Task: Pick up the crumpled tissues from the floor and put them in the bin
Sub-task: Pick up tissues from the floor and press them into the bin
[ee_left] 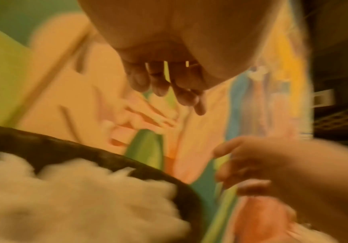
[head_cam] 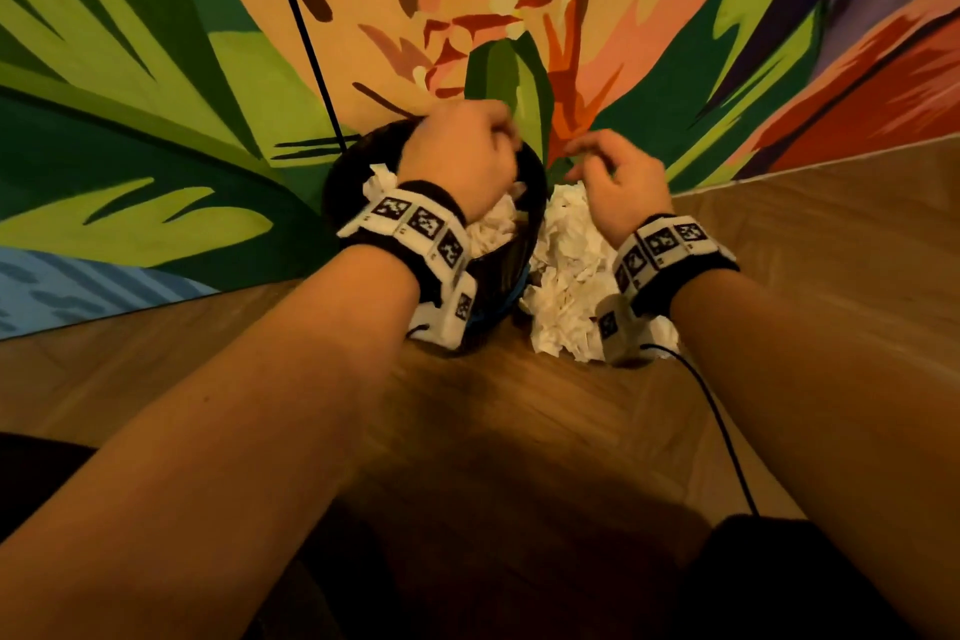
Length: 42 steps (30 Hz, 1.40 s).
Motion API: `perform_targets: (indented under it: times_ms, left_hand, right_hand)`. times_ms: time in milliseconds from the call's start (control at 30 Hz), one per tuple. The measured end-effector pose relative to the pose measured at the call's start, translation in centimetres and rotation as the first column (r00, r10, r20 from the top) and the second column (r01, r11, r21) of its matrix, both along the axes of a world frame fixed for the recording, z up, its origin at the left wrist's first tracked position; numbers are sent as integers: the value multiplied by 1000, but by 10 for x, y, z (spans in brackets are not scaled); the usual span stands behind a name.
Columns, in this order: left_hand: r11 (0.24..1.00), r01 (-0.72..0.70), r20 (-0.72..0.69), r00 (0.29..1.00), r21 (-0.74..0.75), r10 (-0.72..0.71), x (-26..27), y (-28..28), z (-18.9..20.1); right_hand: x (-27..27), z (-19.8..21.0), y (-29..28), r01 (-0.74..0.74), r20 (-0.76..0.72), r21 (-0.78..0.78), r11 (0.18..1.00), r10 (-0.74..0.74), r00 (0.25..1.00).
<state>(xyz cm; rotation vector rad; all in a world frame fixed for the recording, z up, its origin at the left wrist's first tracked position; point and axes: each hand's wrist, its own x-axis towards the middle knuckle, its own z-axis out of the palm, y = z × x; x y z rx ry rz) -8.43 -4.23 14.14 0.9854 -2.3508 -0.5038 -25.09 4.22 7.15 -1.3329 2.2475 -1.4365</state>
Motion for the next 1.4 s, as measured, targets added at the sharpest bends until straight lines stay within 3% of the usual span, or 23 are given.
perform_targets:
  times_ms: [100, 200, 267, 367, 567, 700, 833, 967, 1033, 1167, 1267, 1333, 1400]
  left_hand:
    - [979, 197, -1, 980, 53, -197, -28, 31, -11]
    - [935, 331, 82, 936, 128, -342, -47, 55, -38]
    - [910, 371, 171, 900, 185, -402, -54, 63, -63]
    - [874, 348, 239, 867, 340, -438, -54, 69, -102]
    - [824, 206, 320, 851, 527, -417, -52, 61, -169]
    - [808, 102, 363, 856, 580, -369, -63, 51, -201]
    - [734, -36, 334, 905, 678, -265, -80, 46, -224]
    - [711, -53, 327, 910, 702, -255, -89, 53, -248]
    - [708, -48, 274, 939, 704, -209, -85, 55, -254]
    - [784, -75, 221, 972, 617, -81, -71, 48, -252]
    - [741, -116, 193, 981, 662, -18, -67, 45, -242]
    - [744, -108, 198, 980, 660, -33, -66, 48, -237]
    - [765, -82, 169, 985, 639, -36, -63, 55, -234]
  right_hand:
    - [-25, -22, 15, 133, 1, 96, 987, -133, 991]
    - [-42, -56, 33, 175, -45, 247, 953, -169, 985]
    - [-49, -80, 48, 173, -111, 355, 919, -143, 984]
    - [-52, -113, 70, 182, -78, 483, 856, -165, 983]
    - [-39, -156, 95, 234, 44, 506, 830, -296, 954]
    - [-19, -170, 90, 257, 221, 489, 834, -403, 888]
    - [-12, -170, 72, 211, 257, 509, 834, -382, 888]
    - [-17, -168, 61, 157, 207, 634, 757, -363, 909]
    - [-19, -171, 62, 210, 176, 603, 770, -385, 906]
    - [-23, -179, 66, 303, 323, 476, 826, -485, 813]
    - [-27, -180, 66, 321, 450, 469, 823, -535, 715]
    - [-29, -178, 68, 353, 543, 444, 823, -561, 625]
    - [-34, -176, 73, 398, 548, 445, 802, -596, 587]
